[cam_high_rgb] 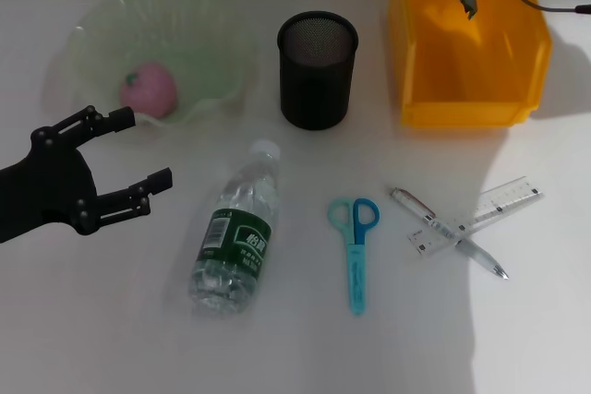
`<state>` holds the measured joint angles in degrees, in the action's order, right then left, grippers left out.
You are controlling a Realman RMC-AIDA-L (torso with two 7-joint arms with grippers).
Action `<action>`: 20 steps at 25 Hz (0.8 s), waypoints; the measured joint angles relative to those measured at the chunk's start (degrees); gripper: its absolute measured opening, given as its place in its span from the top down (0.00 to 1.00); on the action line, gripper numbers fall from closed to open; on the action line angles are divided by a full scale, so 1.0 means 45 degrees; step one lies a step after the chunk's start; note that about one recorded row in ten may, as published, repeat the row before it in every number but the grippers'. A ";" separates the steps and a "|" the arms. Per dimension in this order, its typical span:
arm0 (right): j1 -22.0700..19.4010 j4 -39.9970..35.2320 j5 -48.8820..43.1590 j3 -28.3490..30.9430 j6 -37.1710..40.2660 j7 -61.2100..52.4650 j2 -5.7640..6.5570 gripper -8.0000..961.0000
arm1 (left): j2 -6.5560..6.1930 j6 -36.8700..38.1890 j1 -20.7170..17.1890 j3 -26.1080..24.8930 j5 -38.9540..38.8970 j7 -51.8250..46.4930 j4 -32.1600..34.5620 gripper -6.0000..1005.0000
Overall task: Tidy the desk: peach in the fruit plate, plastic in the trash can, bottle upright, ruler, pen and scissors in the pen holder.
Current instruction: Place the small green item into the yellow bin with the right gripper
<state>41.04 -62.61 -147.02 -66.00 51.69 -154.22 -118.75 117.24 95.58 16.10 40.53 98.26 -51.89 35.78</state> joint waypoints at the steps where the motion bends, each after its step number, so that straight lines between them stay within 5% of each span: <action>1: -0.0035 -0.0003 0.0001 0.0021 0.0026 0.0048 -0.0005 0.61 | 0.0001 0.0025 0.0000 -0.0026 -0.0002 0.0000 0.0000 0.20; 4: -0.0165 -0.0094 0.0089 0.0082 0.0095 0.0166 -0.0016 0.47 | 0.0000 0.0056 0.0001 -0.0091 -0.0001 -0.0006 0.0000 0.20; 15: -0.0573 -0.0151 0.1356 0.0219 0.0016 0.1467 -0.0004 0.23 | 0.0001 -0.0034 0.0076 -0.0359 -0.0002 -0.0506 0.0005 0.21; 20: -0.2165 -0.1812 0.3551 -0.0286 0.0114 0.3408 -0.0140 0.16 | 0.0001 0.0005 0.0064 -0.0381 -0.0001 -0.0724 0.0058 0.21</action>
<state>31.30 -70.76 -131.04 -67.29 52.20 -138.88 -119.38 117.25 95.60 16.39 38.81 98.26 -55.15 36.04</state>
